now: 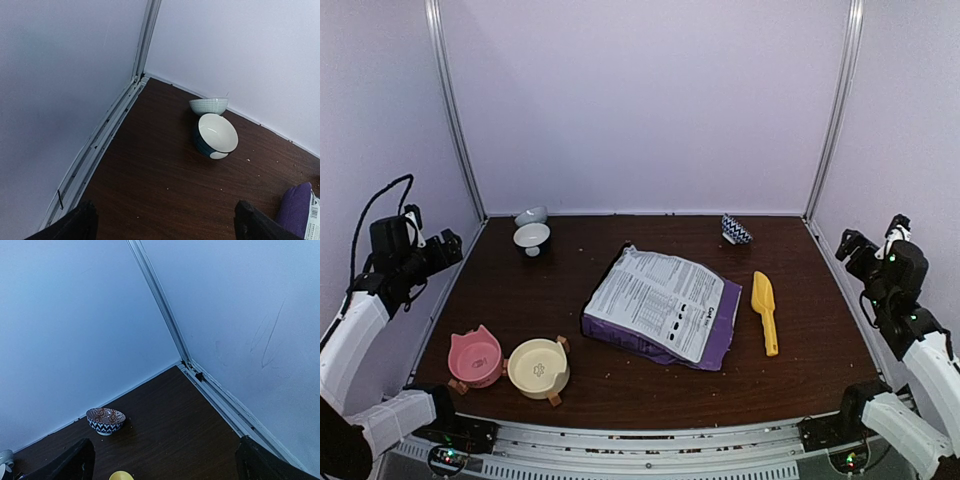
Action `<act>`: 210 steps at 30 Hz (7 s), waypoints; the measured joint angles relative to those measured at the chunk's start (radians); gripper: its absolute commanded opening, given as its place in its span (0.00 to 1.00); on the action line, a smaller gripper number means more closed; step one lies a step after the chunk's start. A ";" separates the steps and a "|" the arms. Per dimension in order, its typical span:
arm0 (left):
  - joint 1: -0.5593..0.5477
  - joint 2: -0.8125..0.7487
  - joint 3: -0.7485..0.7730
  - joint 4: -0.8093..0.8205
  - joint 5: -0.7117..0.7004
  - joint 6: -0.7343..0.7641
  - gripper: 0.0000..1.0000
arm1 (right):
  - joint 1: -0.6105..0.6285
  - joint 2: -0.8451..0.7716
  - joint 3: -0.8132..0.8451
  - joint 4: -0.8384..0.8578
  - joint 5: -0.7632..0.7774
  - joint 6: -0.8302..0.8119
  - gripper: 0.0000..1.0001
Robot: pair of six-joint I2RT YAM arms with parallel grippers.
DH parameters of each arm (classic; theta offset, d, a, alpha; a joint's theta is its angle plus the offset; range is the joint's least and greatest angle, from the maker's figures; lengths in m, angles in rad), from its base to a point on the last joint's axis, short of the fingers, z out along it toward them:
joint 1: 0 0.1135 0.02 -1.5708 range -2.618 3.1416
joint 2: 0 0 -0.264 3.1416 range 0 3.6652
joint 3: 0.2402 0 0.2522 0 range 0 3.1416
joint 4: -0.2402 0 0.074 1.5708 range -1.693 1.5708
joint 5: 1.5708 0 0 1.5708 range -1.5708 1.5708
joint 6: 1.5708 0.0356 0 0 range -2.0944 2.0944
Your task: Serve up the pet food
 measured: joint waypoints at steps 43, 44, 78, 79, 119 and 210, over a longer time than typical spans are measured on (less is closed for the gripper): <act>-0.209 -0.119 0.117 -0.199 0.127 0.296 0.98 | 0.633 0.825 -0.067 0.286 -0.416 0.595 0.57; -0.209 -0.120 0.117 -0.200 0.124 0.296 0.98 | 0.636 0.841 -0.063 0.303 -0.426 0.597 0.55; -0.209 -0.156 0.117 -0.210 0.050 0.307 0.98 | 0.695 0.909 0.938 -0.491 -0.526 0.156 0.00; -0.209 -0.155 0.117 -0.210 0.050 0.307 0.98 | 0.699 0.906 0.950 -0.515 -0.534 0.146 0.00; -1.024 0.277 0.503 -0.067 0.002 -0.114 0.95 | 0.835 0.599 0.861 -0.482 -0.237 0.183 0.88; -1.143 0.649 0.742 -0.154 0.076 -0.296 0.48 | 1.085 0.508 0.684 -0.421 0.137 0.262 0.84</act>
